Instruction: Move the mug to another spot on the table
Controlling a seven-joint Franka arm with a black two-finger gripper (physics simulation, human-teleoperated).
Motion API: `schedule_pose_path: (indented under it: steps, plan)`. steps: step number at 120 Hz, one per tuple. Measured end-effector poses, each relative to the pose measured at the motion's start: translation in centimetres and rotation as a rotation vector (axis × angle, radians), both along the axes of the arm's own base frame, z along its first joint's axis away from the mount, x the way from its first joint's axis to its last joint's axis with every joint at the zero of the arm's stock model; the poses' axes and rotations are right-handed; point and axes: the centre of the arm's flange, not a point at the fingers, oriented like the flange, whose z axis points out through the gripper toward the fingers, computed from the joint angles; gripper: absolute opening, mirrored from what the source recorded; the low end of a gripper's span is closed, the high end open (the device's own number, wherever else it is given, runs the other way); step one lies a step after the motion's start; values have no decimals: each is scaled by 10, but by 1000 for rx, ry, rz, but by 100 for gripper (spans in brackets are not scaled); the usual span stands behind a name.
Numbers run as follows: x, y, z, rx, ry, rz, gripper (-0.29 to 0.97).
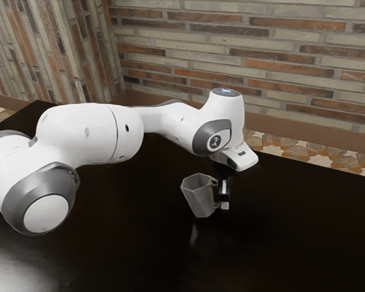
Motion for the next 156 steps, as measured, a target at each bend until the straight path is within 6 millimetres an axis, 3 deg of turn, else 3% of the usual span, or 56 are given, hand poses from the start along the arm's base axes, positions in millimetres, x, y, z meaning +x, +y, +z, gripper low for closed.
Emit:
schedule_pose_path:
  steps: [21,52,79,128,156]
  plan:
    - [3,25,16,36,-5,22,0]
    - [-8,72,10,96,37,66,1]
    - [-29,117,-2,146,91,114,0]
    - [-67,155,-21,176,143,172,0]
    - [-86,189,-25,200,166,224,0]
